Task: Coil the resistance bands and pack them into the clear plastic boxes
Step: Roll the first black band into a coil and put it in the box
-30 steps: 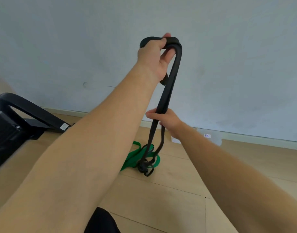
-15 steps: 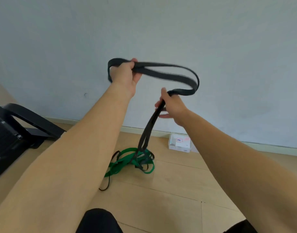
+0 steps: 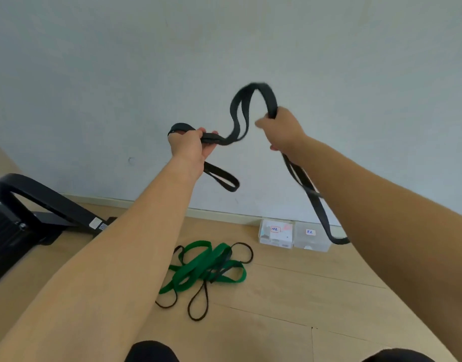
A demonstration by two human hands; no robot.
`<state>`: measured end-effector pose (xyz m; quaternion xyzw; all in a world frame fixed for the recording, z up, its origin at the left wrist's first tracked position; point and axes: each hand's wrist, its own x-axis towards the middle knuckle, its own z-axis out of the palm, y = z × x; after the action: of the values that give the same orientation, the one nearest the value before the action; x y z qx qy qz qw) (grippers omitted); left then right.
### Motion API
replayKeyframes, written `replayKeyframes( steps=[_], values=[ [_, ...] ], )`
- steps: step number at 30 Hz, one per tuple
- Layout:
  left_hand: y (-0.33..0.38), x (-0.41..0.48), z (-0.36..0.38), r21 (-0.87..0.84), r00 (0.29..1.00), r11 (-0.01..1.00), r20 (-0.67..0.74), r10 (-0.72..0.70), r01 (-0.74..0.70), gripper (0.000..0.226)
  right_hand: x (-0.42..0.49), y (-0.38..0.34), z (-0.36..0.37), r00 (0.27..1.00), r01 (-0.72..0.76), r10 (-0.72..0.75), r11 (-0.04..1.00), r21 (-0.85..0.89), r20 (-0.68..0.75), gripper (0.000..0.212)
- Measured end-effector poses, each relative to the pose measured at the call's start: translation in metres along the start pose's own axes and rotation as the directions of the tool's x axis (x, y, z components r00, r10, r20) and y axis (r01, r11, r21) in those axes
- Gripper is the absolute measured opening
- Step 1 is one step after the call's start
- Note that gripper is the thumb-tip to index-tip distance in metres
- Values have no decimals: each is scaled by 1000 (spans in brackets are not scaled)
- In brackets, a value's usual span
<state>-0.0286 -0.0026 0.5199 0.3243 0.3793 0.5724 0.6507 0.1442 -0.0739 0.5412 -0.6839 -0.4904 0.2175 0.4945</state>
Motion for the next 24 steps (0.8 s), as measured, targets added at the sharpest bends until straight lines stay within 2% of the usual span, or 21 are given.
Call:
replayKeyframes(
  steps=[5, 8, 11, 14, 16, 19, 21, 24],
  values=[
    [-16, -2, -4, 107, 996, 993, 69, -49, 41, 17, -9, 56, -3, 991, -90, 99, 990, -105, 85, 8],
    [-27, 1, -14, 144, 988, 988, 129, -79, 60, 17, -18, 96, -6, 959, -168, 216, 956, -243, 186, 8],
    [-40, 3, -21, 239, 985, 971, 161, -69, 29, 17, -30, 129, -6, 933, -252, 304, 935, -250, 193, 2],
    [-52, 7, -24, 311, 990, 950, 142, -24, -22, 18, -40, 154, -2, 914, -301, 353, 921, -249, 199, 9],
    [-59, 10, -24, 333, 990, 943, 141, -24, -24, 19, -48, 168, 2, 886, -314, 406, 881, -353, 225, 19],
    [-72, 6, -22, 308, 982, 951, 178, -66, 8, 21, -60, 187, 10, 824, -309, 486, 816, -489, 291, 51],
    [-88, -2, -17, 324, 968, 945, 226, -109, 31, 27, -67, 191, 18, 808, -342, 476, 859, -382, 346, 69],
    [-128, -16, -14, 467, 930, 884, 318, -185, 16, 36, -75, 184, 35, 872, -343, 348, 936, -76, 344, 61]
  ],
)
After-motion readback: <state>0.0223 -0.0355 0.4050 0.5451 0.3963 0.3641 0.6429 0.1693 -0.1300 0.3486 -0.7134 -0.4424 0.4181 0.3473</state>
